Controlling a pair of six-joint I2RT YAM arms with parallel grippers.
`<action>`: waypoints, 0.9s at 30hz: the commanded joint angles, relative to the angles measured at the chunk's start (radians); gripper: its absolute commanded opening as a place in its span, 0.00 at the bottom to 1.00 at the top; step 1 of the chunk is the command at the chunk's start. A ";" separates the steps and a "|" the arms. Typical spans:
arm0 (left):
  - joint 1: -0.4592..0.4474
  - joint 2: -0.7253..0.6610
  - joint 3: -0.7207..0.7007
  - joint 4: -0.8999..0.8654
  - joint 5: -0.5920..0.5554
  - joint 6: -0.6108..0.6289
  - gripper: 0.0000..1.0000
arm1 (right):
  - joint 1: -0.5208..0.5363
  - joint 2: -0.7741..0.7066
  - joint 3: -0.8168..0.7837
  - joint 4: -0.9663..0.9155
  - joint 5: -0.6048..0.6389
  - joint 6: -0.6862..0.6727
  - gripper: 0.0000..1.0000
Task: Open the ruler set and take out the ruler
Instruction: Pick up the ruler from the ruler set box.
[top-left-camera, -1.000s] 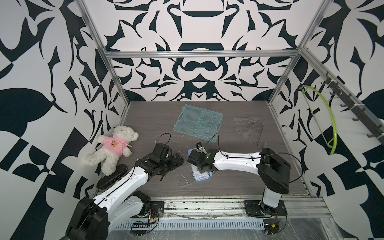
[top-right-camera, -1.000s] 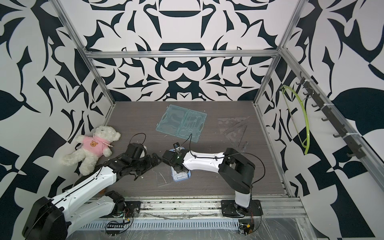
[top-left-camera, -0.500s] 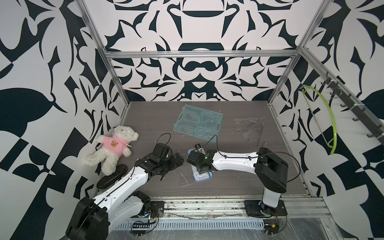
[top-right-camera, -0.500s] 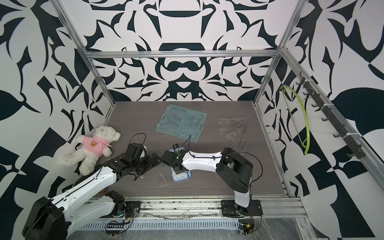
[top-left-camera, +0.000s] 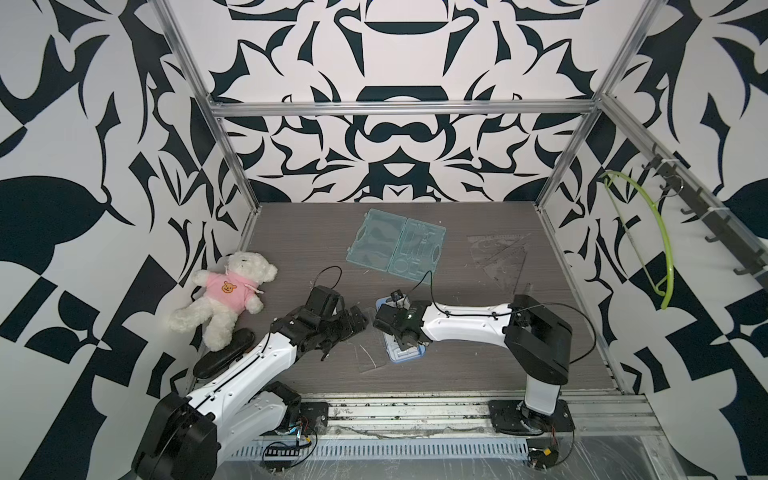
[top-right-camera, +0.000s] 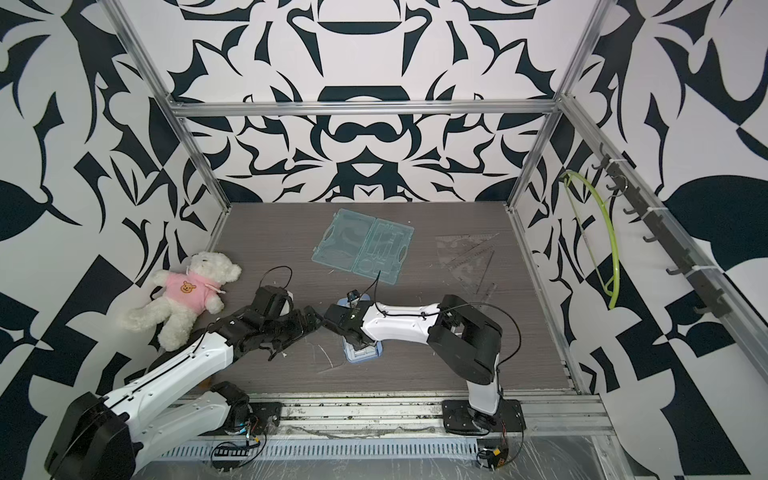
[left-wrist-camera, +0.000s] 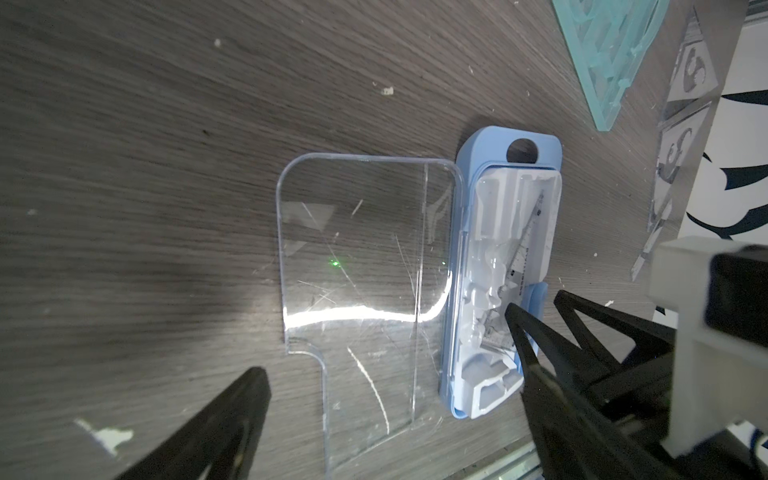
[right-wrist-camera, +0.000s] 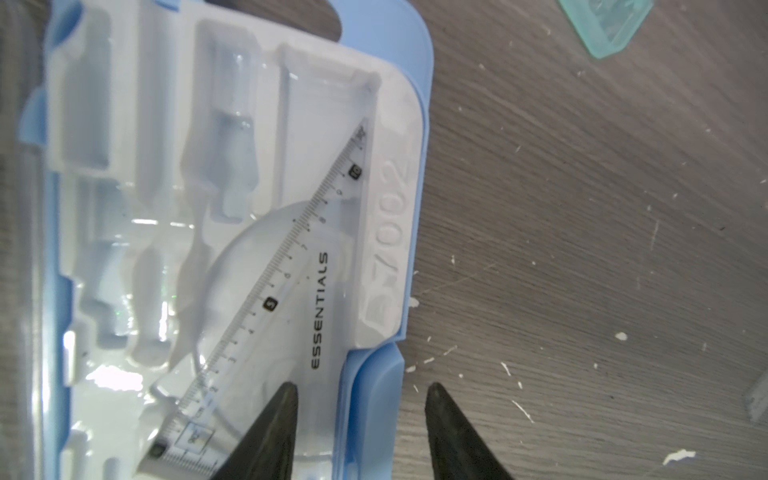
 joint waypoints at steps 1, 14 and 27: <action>-0.001 0.006 0.004 0.002 0.001 0.014 0.99 | 0.009 0.005 0.035 -0.059 0.065 0.014 0.50; -0.003 -0.008 0.009 -0.007 0.003 0.016 0.99 | 0.019 0.008 0.077 -0.089 0.188 0.010 0.48; -0.001 -0.007 0.011 -0.005 0.005 0.017 0.99 | 0.013 0.005 0.080 -0.106 0.239 0.002 0.48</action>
